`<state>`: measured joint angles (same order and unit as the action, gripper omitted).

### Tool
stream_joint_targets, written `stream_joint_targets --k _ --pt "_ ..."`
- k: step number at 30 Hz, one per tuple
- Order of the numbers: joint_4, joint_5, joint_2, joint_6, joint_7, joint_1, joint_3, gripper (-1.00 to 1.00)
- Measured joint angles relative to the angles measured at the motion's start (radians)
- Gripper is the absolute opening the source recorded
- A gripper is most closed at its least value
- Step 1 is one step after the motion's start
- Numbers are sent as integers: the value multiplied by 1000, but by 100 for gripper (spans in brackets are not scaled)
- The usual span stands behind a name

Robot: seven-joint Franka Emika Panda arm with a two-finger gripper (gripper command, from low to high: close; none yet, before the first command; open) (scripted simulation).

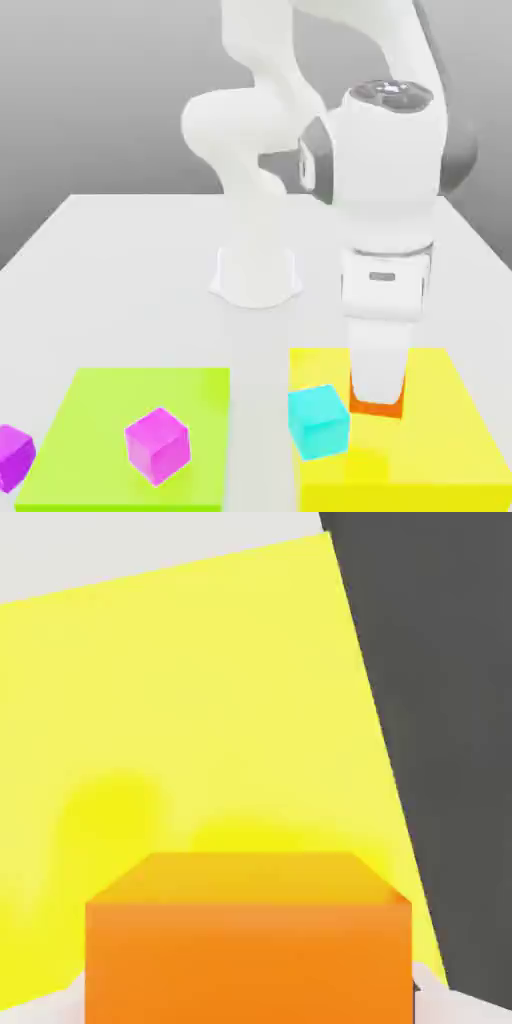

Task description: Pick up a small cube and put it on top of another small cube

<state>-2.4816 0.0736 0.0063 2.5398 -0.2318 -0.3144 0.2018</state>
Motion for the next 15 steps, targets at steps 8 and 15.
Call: stream_joint_targets --k 8,15 --pt "38 -47 19 -70 230 306 130 -100" --pt "19 -1 125 47 200 261 77 100"
